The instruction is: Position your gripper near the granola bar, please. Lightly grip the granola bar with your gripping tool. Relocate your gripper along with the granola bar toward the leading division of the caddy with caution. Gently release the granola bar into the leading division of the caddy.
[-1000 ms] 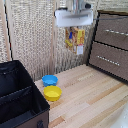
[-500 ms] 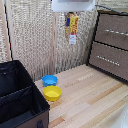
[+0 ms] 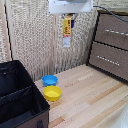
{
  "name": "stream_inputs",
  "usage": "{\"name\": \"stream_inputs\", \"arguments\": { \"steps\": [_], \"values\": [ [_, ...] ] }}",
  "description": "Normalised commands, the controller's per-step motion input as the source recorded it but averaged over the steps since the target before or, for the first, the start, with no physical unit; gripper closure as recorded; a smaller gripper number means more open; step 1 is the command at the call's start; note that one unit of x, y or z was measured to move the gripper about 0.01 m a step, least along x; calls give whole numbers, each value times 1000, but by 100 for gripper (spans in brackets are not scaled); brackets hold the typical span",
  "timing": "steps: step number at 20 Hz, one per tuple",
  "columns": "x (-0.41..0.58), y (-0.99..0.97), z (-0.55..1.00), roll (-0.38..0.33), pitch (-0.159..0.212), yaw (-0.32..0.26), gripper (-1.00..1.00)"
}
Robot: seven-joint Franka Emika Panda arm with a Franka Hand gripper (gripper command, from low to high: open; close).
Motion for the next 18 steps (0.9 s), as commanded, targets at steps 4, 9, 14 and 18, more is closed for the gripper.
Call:
{"name": "stream_inputs", "arguments": {
  "steps": [4,9,14,18],
  "values": [
    [-152,699,34,-9,25,-116,100],
    [-23,698,5,-27,22,-152,100],
    [0,709,0,-27,6,-171,100],
    [0,709,0,-21,0,-175,100]
  ]
}}
